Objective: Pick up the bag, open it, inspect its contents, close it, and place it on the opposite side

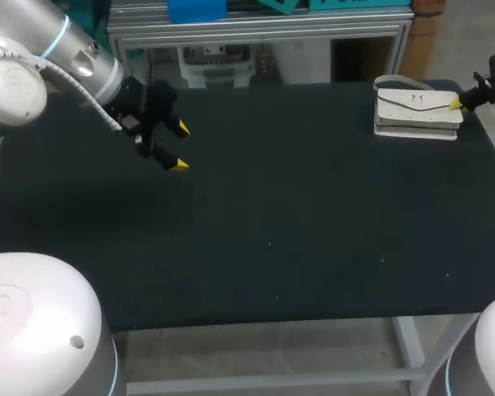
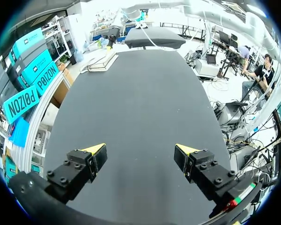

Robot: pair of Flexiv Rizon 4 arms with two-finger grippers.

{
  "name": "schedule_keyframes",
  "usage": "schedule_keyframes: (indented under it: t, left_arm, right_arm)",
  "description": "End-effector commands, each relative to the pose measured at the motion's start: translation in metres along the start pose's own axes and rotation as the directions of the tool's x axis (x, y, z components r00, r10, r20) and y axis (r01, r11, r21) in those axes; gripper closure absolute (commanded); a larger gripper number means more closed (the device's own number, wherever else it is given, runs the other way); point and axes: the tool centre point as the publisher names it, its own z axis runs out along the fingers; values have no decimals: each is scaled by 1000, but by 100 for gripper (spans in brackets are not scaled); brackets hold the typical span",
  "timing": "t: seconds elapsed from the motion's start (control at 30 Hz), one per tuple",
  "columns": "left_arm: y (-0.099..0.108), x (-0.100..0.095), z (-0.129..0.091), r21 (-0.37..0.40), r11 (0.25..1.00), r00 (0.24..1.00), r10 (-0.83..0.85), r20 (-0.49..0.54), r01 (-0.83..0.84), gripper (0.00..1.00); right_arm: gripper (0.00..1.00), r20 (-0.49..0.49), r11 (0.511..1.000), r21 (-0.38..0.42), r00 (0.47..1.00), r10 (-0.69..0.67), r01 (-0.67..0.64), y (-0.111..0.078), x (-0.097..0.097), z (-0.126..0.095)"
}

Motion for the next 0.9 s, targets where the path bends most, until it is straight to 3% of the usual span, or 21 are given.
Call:
schedule_keyframes:
  t: [0.03, 0.53, 0.9]
  left_arm:
    - [0, 0, 1, 3, 1000, 1000, 1, 1, -1, 0]
    - [0, 0, 1, 3, 1000, 1000, 1, 1, -1, 0]
    - [0, 0, 1, 3, 1000, 1000, 1, 1, -1, 0]
  right_arm:
    - [100, -82, 993, 119, 997, 4, 5, -6, 0, -3]
    - [100, -191, 975, 199, 980, -57, 95, -59, 66, 18]
    - [100, -172, 964, 231, 981, -93, 132, -106, 128, 45]
